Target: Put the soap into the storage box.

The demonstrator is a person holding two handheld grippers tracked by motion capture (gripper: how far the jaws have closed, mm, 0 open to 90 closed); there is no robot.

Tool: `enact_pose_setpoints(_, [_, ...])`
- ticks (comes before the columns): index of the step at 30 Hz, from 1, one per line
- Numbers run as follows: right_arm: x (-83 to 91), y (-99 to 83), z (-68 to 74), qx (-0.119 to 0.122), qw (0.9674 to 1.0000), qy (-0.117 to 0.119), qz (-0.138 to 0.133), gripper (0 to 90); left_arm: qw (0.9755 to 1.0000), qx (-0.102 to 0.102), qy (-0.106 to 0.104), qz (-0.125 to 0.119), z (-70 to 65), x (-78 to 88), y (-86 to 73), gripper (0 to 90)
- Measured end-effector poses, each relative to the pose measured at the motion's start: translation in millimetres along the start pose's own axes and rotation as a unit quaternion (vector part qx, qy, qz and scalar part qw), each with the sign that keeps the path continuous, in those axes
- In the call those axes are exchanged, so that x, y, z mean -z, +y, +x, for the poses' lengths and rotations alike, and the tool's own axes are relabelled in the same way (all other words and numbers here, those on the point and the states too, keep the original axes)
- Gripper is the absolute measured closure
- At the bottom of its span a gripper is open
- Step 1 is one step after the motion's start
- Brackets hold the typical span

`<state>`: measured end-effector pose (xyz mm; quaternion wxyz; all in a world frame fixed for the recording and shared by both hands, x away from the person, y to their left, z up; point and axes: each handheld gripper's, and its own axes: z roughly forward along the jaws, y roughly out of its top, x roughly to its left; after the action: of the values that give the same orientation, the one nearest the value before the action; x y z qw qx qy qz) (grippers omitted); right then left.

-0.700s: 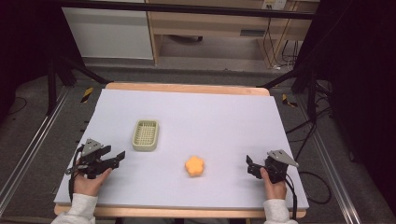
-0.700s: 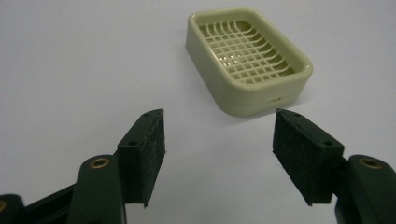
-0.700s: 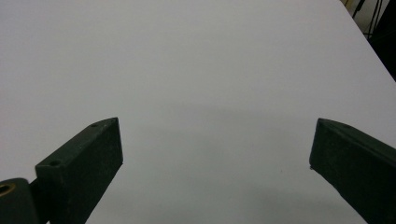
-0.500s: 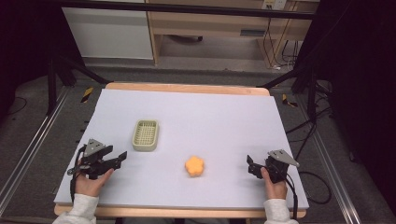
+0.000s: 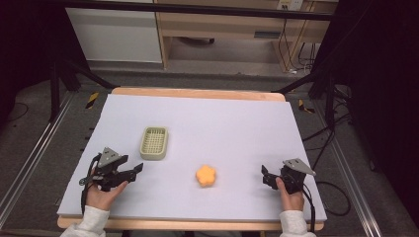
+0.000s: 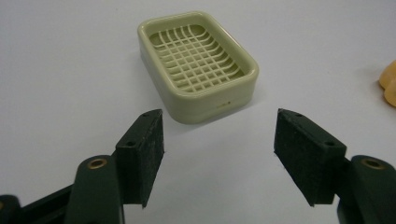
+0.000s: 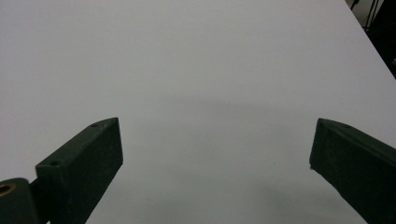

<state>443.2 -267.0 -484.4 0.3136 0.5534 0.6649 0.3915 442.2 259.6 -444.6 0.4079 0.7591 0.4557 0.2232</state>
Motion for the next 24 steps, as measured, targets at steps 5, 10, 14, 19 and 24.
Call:
enact_pose_setpoints(5, [-0.7, -0.1, 0.8, 0.003, 1.0, -0.004, 0.005, 3.1, 0.9999, -0.008, -0.007, 0.001, -7.4, -2.3, 1.7, 32.8])
enact_pose_setpoints(10, [-1.5, -0.1, 0.1, 0.001, 1.0, -0.001, 0.008, 3.3, 0.9996, -0.019, -0.02, 0.004, -15.7, -6.2, 3.0, 31.0])
enact_pose_setpoints(14, [-1.8, -0.2, 0.6, 0.003, 1.0, -0.001, 0.009, 3.3, 0.9992, -0.027, -0.028, 0.008, -22.0, -8.2, 4.1, 30.3])
enact_pose_setpoints(19, [-2.1, -0.2, 0.3, 0.002, 0.9999, 0.001, 0.011, 3.3, 0.9987, -0.036, -0.036, 0.008, -31.9, -10.5, 6.6, 29.5])
enact_pose_setpoints(24, [-2.2, -0.2, 0.9, 0.005, 0.9999, 0.0, 0.012, 3.3, 0.998, -0.041, -0.048, 0.005, -41.9, -13.2, 11.1, 29.6])
